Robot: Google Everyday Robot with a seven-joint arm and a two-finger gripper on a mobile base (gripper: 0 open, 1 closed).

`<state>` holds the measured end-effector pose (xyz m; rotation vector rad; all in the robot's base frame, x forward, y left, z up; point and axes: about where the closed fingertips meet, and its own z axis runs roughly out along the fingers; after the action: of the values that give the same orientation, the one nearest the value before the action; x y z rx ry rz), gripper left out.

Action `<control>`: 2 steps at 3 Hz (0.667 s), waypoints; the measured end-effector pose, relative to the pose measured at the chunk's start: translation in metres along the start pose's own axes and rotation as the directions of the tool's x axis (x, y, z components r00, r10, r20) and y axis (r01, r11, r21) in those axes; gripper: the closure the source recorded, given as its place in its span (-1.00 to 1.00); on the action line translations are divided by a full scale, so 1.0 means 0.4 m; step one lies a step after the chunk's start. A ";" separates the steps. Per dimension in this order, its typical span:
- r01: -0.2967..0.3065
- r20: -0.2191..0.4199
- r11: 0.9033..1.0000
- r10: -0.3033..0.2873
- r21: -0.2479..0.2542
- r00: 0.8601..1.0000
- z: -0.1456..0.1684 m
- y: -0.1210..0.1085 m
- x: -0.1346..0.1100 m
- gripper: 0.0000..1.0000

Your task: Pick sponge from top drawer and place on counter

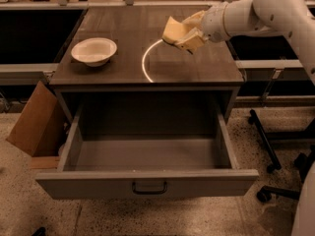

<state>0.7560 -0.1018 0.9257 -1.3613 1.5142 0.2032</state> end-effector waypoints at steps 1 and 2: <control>-0.067 -0.033 0.997 0.069 0.048 0.997 0.054 -0.016 0.019 1.00; -0.133 -0.080 0.987 0.141 0.092 0.987 0.090 -0.036 0.039 0.64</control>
Offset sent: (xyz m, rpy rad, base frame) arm 0.0531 0.0050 -0.0276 0.0336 0.1247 -0.2897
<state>0.7909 -0.0914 0.9050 -1.2121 1.6713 0.1654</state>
